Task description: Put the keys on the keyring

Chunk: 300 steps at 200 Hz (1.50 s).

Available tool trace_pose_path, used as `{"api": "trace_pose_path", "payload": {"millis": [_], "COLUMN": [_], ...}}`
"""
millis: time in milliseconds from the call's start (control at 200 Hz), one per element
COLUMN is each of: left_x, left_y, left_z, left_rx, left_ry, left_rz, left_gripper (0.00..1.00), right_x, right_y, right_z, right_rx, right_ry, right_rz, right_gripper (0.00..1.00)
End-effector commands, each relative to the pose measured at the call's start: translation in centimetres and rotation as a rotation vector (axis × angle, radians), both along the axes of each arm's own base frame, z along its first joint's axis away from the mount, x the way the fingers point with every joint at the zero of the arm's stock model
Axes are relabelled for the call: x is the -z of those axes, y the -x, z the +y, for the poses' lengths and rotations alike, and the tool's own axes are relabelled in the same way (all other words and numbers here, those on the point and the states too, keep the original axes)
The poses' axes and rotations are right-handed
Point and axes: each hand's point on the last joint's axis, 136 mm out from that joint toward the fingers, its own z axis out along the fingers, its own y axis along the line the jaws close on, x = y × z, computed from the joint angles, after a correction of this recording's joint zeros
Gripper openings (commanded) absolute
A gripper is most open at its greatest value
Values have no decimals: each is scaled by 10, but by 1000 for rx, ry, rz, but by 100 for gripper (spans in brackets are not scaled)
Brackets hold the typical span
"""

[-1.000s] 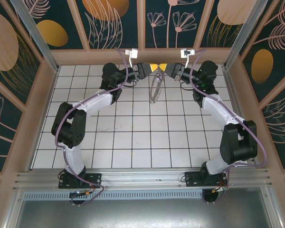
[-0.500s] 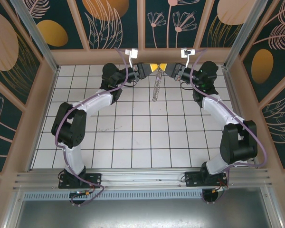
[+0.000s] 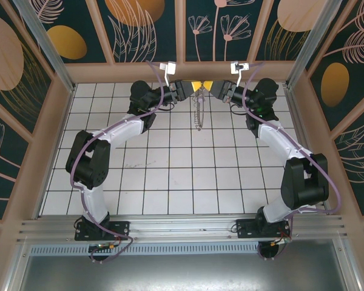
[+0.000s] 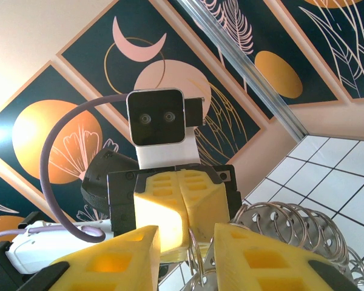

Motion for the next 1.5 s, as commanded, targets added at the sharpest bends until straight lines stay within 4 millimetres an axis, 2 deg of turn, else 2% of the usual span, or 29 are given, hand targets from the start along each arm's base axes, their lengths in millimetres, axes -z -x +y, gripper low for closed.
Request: {"api": "trace_pose_path", "payload": {"millis": [0,155,270,596,931,1046,1181,1236,1326,1406,1496], "left_x": [-36,-36,-36,-37,-35,-33,-31,-30,-30,-31,-31], "left_y": [17,17,18,18,17,17,15,16,16,16,17], "left_z": [7,7,8,8,7,6,4,4,5,5,5], "left_rx": [9,10,10,8,12,13,16,18,15,20,26], "left_ry": [61,63,63,64,62,60,47,44,44,48,51], "left_rz": [-104,-105,-106,-105,-101,-99,-89,-91,-88,-89,-88], "left_gripper": [0,0,0,0,0,0,0,11,21,26,27], "right_x": [4,6,9,5,-3,-4,-5,-5,-6,-8,-9], "right_y": [1,-1,-5,1,8,10,9,9,9,9,9], "right_z": [3,2,-1,2,8,8,6,6,5,5,5], "right_rx": [-8,3,25,-5,-36,-41,-29,-26,-22,-20,-21], "right_ry": [0,4,12,0,0,1,5,8,9,8,6], "right_rz": [-24,-16,-9,-29,-59,-68,-72,-74,-78,-79,-79], "right_gripper": [29,30,34,32,13,0,0,0,0,0,0]}}
